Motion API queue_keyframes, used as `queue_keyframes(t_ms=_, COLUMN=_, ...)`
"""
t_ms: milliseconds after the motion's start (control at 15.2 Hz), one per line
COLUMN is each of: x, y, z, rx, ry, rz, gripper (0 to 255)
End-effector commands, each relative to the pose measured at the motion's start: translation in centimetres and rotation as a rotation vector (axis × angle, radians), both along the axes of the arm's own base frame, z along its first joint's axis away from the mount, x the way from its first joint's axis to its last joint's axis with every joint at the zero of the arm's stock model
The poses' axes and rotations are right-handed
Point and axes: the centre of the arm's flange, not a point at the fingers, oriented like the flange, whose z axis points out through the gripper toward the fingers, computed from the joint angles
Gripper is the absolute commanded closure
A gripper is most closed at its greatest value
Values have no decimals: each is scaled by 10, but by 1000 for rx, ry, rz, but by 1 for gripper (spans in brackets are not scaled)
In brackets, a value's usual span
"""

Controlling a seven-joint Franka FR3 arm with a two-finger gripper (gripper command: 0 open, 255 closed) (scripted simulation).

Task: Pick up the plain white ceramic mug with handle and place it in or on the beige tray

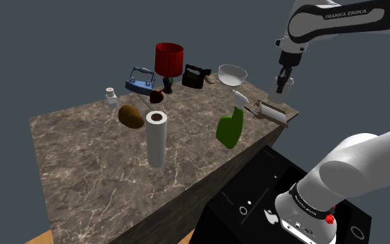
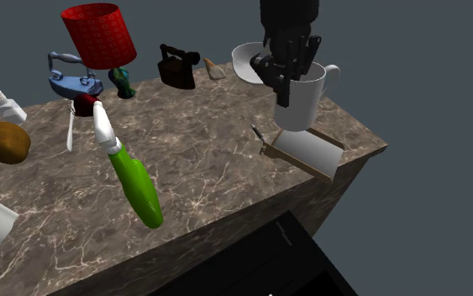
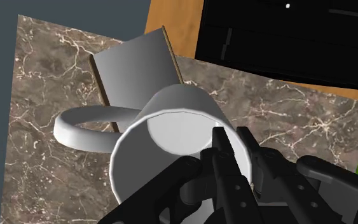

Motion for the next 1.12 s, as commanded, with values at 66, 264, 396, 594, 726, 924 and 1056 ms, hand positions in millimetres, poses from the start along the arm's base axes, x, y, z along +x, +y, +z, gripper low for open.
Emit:
queue_keyframes(t_ms=66, x=-5, y=-41, z=8, rx=-1, ry=0, rz=1, gripper=255)
queue_keyframes(t_ms=264, x=-7, y=-81, z=12, rx=-1, ry=0, rz=1, gripper=255)
queue_keyframes(t_ms=396, x=-8, y=-85, z=8, rx=-1, ry=0, rz=1, gripper=255)
queue_keyframes(t_ms=594, x=-8, y=-85, z=-8, rx=-1, ry=0, rz=1, gripper=255)
queue_keyframes(t_ms=726, x=-8, y=-85, z=-19, rx=-1, ry=0, rz=1, gripper=255)
queue_keyframes(t_ms=924, x=-8, y=-85, z=-35, rx=-1, ry=0, rz=1, gripper=255)
queue_keyframes(t_ms=1056, x=-8, y=-85, z=-45, rx=-1, ry=0, rz=1, gripper=255)
